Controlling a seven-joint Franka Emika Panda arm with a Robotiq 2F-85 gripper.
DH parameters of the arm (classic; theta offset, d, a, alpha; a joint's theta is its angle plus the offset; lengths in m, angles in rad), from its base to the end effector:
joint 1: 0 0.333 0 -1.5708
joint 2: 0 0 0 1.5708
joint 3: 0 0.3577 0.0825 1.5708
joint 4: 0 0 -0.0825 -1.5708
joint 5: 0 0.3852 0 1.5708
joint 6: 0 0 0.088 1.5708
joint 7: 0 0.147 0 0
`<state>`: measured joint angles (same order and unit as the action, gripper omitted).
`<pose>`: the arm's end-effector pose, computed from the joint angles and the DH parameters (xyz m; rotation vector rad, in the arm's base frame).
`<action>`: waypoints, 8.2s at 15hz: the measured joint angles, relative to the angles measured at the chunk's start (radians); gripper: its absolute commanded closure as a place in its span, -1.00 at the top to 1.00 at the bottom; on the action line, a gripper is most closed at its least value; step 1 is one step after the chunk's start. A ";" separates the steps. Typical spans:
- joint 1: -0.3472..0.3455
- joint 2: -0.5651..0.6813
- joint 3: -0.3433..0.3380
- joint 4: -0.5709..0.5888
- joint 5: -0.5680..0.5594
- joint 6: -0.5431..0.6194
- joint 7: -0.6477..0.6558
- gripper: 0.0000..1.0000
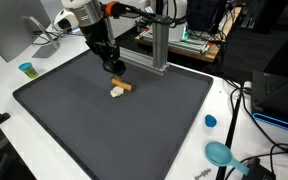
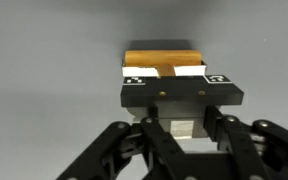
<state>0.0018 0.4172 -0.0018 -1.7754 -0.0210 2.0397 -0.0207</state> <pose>0.6461 -0.0018 0.3106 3.1149 0.0494 -0.2389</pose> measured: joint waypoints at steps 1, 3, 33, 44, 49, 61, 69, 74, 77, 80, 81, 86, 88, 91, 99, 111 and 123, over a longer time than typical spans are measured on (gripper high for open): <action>0.001 0.000 0.000 0.001 -0.001 0.003 -0.002 -0.57; 0.002 0.000 0.000 0.002 -0.002 0.016 -0.004 -0.57; 0.015 0.057 -0.004 0.120 -0.081 -0.004 -0.014 -0.57; 0.014 0.154 0.003 0.239 -0.081 -0.206 -0.048 -0.57; 0.016 0.119 0.023 0.217 -0.081 -0.187 -0.102 -0.57; 0.001 -0.068 0.041 -0.105 0.014 0.257 -0.096 -0.07; -0.006 -0.079 0.040 -0.108 0.026 0.171 -0.116 -0.57; -0.027 -0.042 0.041 -0.038 0.055 0.069 -0.195 -0.57; -0.034 -0.026 0.041 -0.016 0.057 0.014 -0.203 -0.57; -0.034 -0.018 0.041 -0.016 0.057 -0.008 -0.202 -0.57; -0.034 -0.018 0.041 -0.016 0.057 -0.008 -0.200 -0.57; -0.023 -0.051 0.036 -0.024 0.021 -0.006 -0.136 -0.57; -0.018 -0.073 0.033 -0.026 -0.002 -0.006 -0.108 -0.57; -0.018 -0.083 0.031 -0.026 -0.008 0.020 -0.084 -0.57; -0.008 -0.028 0.027 -0.031 -0.014 0.169 -0.002 -0.57; -0.005 -0.019 0.020 -0.008 -0.015 0.101 0.023 -0.57; -0.040 0.132 0.025 0.201 0.043 -0.190 -0.123 -0.57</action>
<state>-0.0386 0.5493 0.0237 -1.5743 0.0218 1.8498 -0.1432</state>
